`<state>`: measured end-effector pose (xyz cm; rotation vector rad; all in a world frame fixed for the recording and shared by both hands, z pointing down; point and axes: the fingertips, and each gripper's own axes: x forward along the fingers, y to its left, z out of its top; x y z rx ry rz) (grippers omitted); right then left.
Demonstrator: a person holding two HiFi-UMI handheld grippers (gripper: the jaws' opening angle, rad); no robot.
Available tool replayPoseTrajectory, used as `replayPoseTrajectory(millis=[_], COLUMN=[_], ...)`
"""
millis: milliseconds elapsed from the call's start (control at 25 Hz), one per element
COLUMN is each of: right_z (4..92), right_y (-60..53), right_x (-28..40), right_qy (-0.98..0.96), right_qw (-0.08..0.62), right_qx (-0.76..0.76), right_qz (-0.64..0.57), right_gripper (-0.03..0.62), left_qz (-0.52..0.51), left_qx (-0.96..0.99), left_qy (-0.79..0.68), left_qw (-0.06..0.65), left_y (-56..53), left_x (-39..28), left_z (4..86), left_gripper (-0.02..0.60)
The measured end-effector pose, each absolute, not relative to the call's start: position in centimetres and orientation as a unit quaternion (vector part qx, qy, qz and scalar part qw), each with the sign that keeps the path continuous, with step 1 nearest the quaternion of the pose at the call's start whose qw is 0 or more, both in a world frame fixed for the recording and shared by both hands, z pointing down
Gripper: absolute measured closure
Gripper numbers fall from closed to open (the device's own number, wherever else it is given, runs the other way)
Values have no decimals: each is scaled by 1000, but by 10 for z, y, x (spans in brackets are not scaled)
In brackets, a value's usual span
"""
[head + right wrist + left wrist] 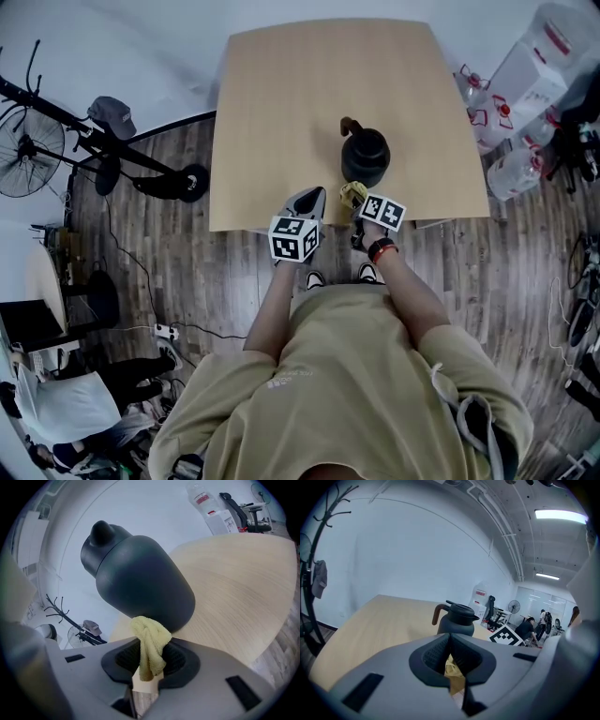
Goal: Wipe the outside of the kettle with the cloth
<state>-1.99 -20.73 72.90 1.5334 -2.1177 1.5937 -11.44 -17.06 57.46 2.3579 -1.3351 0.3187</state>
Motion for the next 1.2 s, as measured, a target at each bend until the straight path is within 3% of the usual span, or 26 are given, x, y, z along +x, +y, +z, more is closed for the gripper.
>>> replayPoseTrajectory(millis=[1200], right_z=[736], right_y=[-220], right_x=[74], right_qy=[-686], right_qw=[77], right_qx=[525], right_qz=[497], right_gripper=[490], left_qz=[124], left_qx=[850], left_qy=[-467], left_qw=[211], left_y=[-189], left_x=[-50], left_z=[585], left_gripper=[557])
